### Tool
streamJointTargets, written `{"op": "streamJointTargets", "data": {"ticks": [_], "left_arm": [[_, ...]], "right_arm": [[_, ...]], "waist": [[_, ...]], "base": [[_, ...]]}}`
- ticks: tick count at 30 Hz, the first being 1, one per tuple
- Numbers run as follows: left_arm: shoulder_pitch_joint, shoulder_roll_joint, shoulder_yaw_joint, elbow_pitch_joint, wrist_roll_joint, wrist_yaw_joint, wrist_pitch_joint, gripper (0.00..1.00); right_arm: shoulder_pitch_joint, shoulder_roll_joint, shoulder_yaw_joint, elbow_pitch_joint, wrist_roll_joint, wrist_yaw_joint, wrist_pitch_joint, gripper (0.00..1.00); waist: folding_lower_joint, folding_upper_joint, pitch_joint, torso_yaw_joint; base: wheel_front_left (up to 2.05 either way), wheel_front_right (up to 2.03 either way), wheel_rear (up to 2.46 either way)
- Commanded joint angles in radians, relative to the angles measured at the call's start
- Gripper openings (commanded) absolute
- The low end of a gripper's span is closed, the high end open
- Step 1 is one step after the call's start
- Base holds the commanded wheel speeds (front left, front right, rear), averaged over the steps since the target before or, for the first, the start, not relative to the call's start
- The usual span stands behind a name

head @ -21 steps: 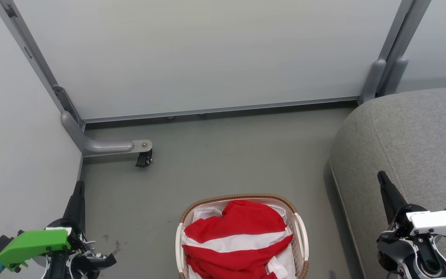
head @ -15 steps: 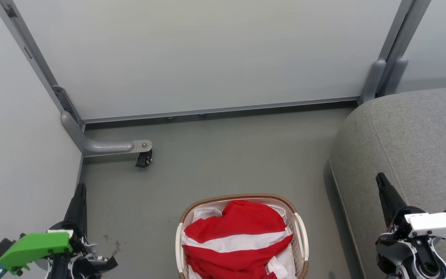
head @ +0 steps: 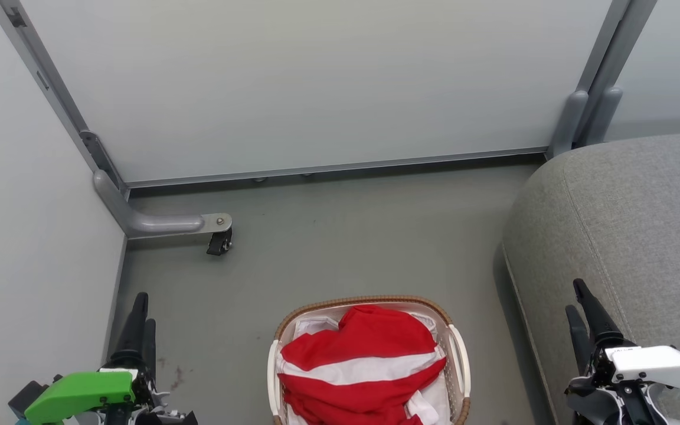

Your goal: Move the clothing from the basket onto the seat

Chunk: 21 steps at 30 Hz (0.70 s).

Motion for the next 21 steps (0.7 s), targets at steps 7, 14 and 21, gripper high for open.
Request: {"op": "streamJointTargets", "data": {"ticks": [7, 14, 21], "left_arm": [[-0.015, 0.005, -0.030, -0.036, 0.084, -0.001, -0.038, 1.00], [-0.018, 0.006, -0.045, -0.067, 0.192, -0.001, -0.069, 1.00], [-0.023, 0.007, -0.062, -0.104, 0.331, -0.002, -0.096, 1.00]], "right_arm": [[-0.004, -0.010, -0.020, -0.023, -0.093, 0.000, -0.040, 1.00], [0.005, -0.012, -0.041, -0.079, -0.236, 0.000, -0.071, 1.00], [0.012, -0.013, -0.037, -0.115, -0.381, 0.000, -0.099, 1.00]], "waist": [[0.0000, 0.0000, 0.000, 0.001], [0.0000, 0.0000, 0.001, 0.002], [0.0000, 0.0000, 0.002, 0.005]], "base": [[0.00, 0.00, 0.00], [0.00, 0.00, 0.00], [0.00, 0.00, 0.00]]}}
